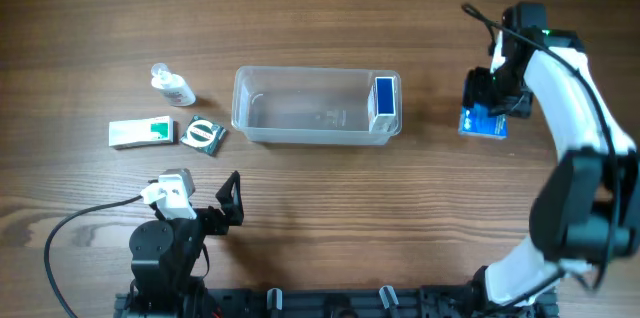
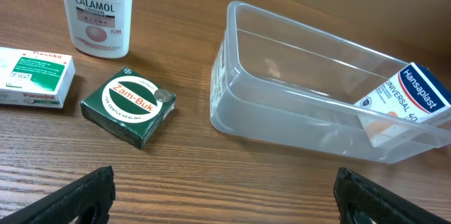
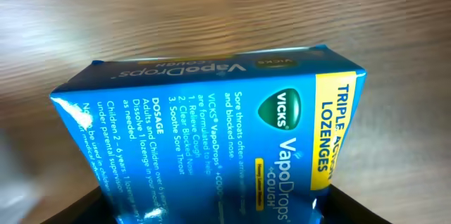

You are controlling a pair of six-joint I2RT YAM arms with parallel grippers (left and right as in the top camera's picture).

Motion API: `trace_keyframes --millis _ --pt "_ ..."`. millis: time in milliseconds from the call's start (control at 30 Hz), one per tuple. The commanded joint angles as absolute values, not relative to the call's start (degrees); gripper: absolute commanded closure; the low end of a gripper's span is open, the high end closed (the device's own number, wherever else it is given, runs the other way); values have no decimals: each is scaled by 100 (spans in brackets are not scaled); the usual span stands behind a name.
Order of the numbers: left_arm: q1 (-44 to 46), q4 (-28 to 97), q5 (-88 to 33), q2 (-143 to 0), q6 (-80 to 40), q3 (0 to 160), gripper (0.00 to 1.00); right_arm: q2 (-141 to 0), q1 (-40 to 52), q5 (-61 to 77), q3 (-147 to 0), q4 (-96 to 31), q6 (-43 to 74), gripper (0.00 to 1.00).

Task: Pack container
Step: 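Lift the Vicks box and place it in the container beside Hansaplast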

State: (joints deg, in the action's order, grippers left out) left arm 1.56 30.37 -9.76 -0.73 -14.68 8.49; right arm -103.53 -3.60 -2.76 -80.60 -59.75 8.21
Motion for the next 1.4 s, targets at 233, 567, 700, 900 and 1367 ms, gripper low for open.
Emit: trace_keyframes --millis 233,567,700,900,1367 --pt "180 3020 -1000 -16 -1393 838 0 -8311 2639 -576 -8047 -5686 3245 42" --pt "180 3017 -1000 -16 -1393 838 0 -9319 4049 -1678 -8044 -4652 4178 41" --pt "180 3017 -1000 -16 -1393 838 0 -9828 3889 -1675 -8044 -4340 4119 41" --pt "180 3017 -1000 -16 -1393 838 0 -10278 3581 -1802 -8044 -4091 3920 40" --pt "180 3020 -998 -16 -1393 838 0 -10674 3465 -1323 -8044 -4388 3581 40"
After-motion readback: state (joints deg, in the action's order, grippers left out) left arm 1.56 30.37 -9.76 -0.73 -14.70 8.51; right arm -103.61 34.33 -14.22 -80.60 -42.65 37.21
